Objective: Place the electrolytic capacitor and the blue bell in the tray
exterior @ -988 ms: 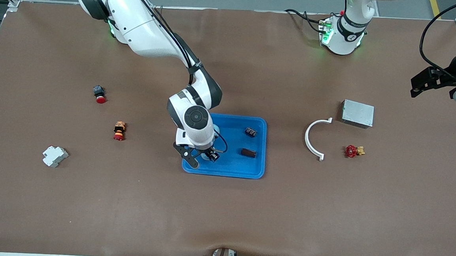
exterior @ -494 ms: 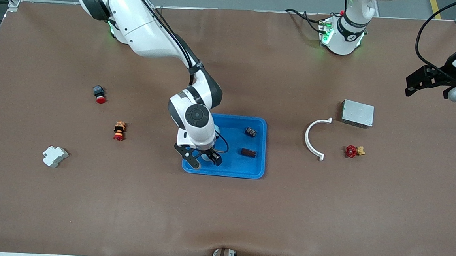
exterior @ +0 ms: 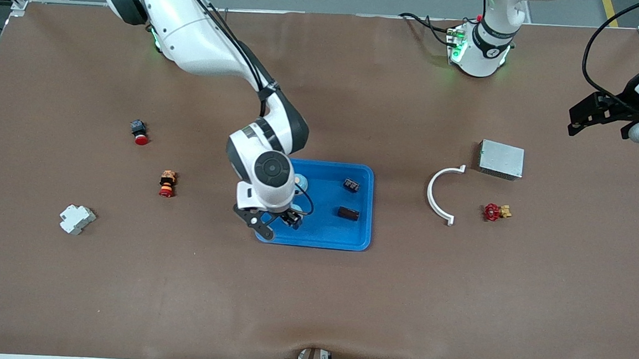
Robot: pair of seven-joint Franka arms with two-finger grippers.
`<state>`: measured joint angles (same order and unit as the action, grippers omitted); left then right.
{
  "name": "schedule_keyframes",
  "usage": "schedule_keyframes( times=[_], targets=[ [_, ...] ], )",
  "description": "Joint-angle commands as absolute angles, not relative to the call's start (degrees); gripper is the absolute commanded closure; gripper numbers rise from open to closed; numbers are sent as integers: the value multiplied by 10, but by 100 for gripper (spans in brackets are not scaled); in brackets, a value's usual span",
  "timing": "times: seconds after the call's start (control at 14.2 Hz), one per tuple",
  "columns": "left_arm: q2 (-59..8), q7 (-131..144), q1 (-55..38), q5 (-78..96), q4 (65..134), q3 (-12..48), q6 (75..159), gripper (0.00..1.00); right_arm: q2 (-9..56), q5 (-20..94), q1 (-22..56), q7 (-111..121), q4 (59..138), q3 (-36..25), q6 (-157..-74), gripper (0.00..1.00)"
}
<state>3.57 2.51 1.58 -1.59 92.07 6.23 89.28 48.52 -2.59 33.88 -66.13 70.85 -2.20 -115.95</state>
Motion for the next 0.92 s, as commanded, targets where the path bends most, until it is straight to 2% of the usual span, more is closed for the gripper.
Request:
schedule_keyframes(
  times=[0.0,0.35,0.85],
  targets=[
    [38,12,18,-6,924,64,899,0,435,-20,266,-535,715,-12,-1121,0],
    [34,19,15,-6,924,68,898,0,370,-21,133,-256,725,-14,-1032,0],
    [35,35,16,-6,924,81,893,0,244,-21,-1,21,819,-13,-1020,0]
  ],
)
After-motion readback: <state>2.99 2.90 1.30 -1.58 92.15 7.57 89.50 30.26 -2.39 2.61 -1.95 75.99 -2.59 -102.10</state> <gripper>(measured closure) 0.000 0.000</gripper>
